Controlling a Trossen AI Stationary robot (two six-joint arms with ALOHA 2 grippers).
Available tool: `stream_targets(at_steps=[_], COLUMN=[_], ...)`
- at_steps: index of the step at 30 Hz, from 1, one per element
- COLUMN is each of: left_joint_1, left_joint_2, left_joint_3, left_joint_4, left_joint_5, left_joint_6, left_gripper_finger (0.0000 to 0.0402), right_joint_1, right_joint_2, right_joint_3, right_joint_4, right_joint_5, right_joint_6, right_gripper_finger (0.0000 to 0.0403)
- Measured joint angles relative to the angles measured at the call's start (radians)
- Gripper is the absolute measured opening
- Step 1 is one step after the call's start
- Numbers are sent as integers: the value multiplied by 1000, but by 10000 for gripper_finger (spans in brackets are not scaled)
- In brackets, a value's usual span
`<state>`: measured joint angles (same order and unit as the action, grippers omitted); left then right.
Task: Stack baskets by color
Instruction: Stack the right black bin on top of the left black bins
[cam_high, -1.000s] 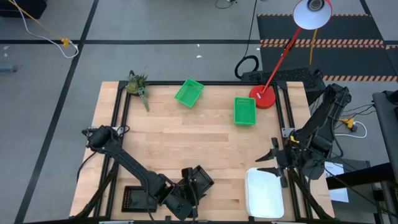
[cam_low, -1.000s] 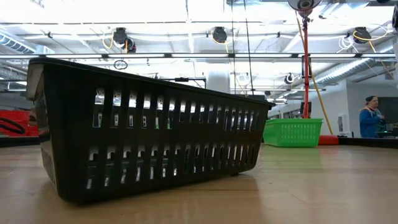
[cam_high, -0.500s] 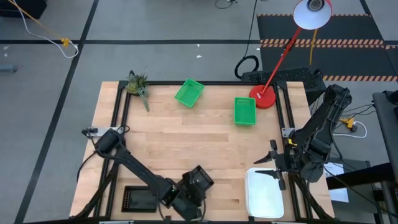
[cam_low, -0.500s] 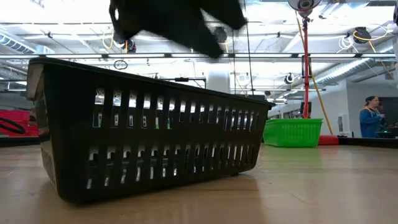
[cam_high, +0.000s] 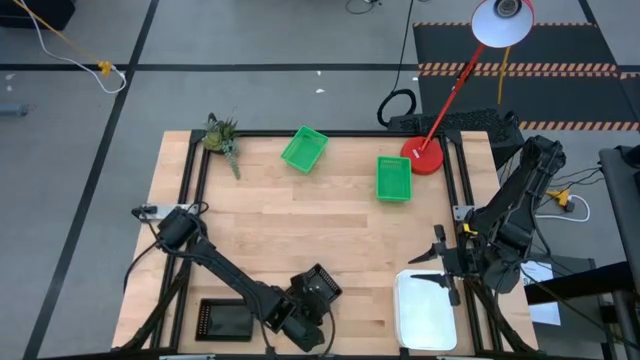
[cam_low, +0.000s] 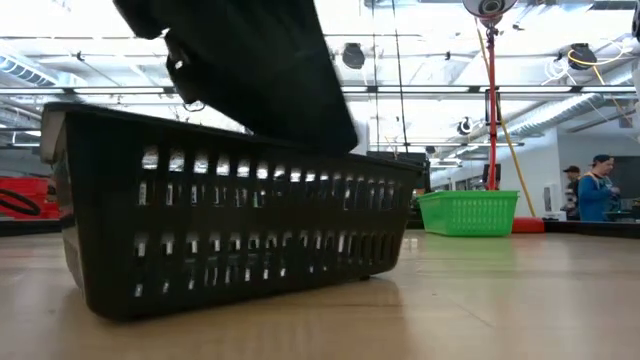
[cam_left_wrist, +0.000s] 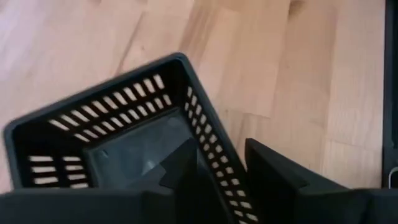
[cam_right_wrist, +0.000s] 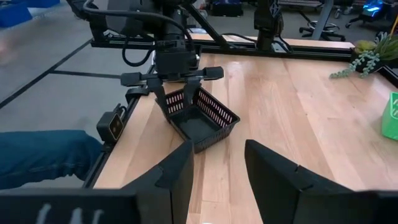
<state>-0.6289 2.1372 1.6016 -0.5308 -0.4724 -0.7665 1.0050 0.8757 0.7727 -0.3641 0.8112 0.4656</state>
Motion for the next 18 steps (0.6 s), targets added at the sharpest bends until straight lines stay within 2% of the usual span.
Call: stream_targets(at_steps=[4, 11, 18], left_joint_1=[0, -8, -20], left_joint_2=[0, 0, -21], left_joint_3=[-7, -9, -9], left_joint_4=[6, 1, -39], left_joint_5=[51, 58, 113], left_joint_6=[-3, 35, 52], left_gripper_finger=[96, 19, 16], right_joint_1=[0, 0, 0], right_joint_2=[0, 0, 0], right_joint_3=[0, 0, 0], right_joint_4=[0, 1, 1], right_joint_5=[0, 0, -1], right_joint_6=[-7, -7, -7], right_gripper_finger=[139, 139, 139])
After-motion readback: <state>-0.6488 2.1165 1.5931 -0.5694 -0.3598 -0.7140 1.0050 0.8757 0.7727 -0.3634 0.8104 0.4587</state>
